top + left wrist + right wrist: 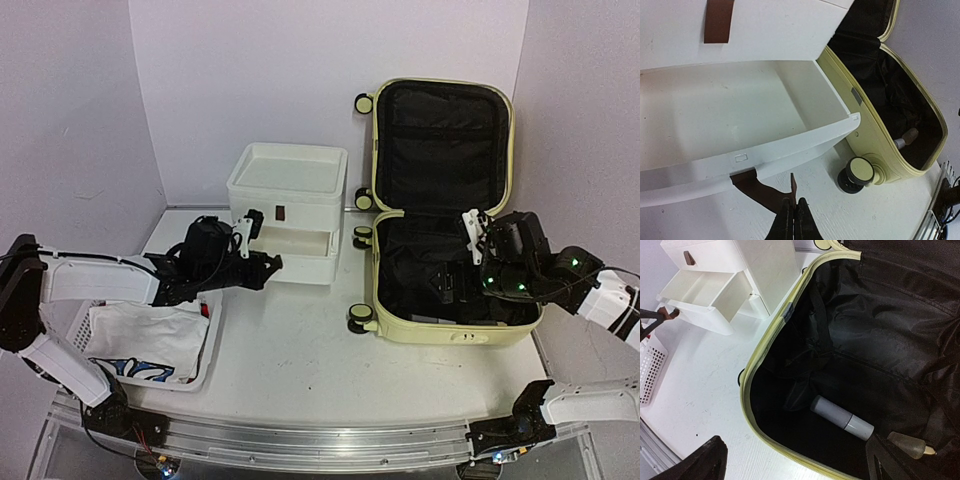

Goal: Open, take out, and arrange the luggage

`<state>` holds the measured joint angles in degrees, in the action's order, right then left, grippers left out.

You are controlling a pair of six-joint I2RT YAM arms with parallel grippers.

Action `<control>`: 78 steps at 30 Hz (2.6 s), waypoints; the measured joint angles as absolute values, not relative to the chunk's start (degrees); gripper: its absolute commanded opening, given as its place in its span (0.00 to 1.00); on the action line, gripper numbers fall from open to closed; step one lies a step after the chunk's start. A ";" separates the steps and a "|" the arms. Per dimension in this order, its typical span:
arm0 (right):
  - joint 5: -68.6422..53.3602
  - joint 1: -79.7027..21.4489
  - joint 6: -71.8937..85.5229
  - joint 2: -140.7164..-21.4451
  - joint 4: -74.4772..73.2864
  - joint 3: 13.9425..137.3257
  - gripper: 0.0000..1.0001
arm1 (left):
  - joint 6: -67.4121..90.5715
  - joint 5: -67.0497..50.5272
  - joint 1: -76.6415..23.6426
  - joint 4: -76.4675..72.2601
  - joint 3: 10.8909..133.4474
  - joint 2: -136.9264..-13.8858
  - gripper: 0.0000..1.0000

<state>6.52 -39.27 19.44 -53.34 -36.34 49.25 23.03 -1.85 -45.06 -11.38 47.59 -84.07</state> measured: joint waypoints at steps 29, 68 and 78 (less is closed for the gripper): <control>11.55 -39.27 16.25 -58.65 -38.09 50.33 0.98 | 21.10 -5.28 -49.12 -1.32 41.19 -64.31 0.80; -6.74 -23.81 12.82 -106.06 -80.90 84.40 0.98 | 33.10 14.37 -24.93 61.41 87.81 -96.62 0.99; -7.27 -23.51 0.60 -116.92 -81.10 91.13 0.84 | 37.21 13.52 -23.49 65.36 90.78 -98.87 0.99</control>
